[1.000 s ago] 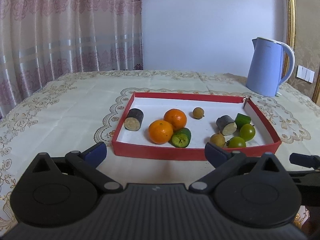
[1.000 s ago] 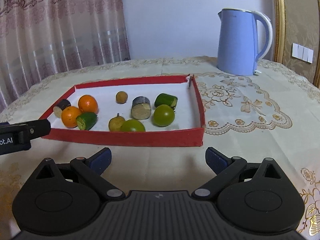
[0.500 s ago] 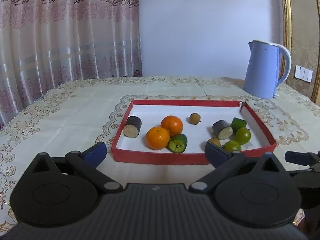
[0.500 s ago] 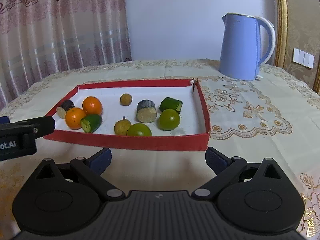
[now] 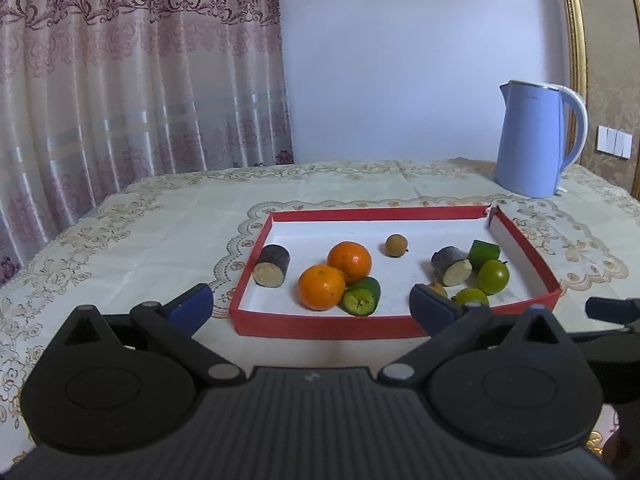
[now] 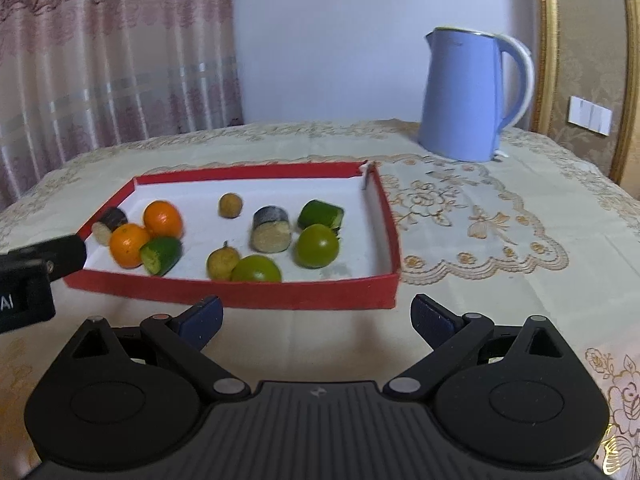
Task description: Organize fruits
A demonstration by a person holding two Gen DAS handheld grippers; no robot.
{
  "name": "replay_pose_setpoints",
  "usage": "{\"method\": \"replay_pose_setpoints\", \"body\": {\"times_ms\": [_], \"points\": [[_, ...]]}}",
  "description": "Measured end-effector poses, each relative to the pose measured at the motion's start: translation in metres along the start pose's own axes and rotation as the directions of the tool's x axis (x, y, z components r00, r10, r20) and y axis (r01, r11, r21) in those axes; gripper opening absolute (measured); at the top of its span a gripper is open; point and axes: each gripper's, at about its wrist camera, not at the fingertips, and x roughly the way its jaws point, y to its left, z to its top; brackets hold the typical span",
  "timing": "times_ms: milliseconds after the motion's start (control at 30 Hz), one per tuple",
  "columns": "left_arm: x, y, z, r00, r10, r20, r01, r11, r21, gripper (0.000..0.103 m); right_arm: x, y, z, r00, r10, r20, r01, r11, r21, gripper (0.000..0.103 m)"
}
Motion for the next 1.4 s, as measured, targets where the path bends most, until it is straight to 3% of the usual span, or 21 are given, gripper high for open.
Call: {"method": "replay_pose_setpoints", "body": {"times_ms": [233, 1400], "points": [[0.004, -0.001, -0.002, 1.0, 0.008, -0.009, -0.008, 1.0, 0.001, 0.103, 0.005, -0.007, 0.002, 0.999, -0.04, -0.013, 0.041, 0.999, 0.023, 0.101], [0.004, -0.003, -0.005, 1.0, -0.005, 0.0, 0.005, 0.999, 0.035, 0.103, 0.011, 0.006, 0.003, 0.999, -0.049, -0.019, 0.049, 0.999, -0.018, 0.101]]}}
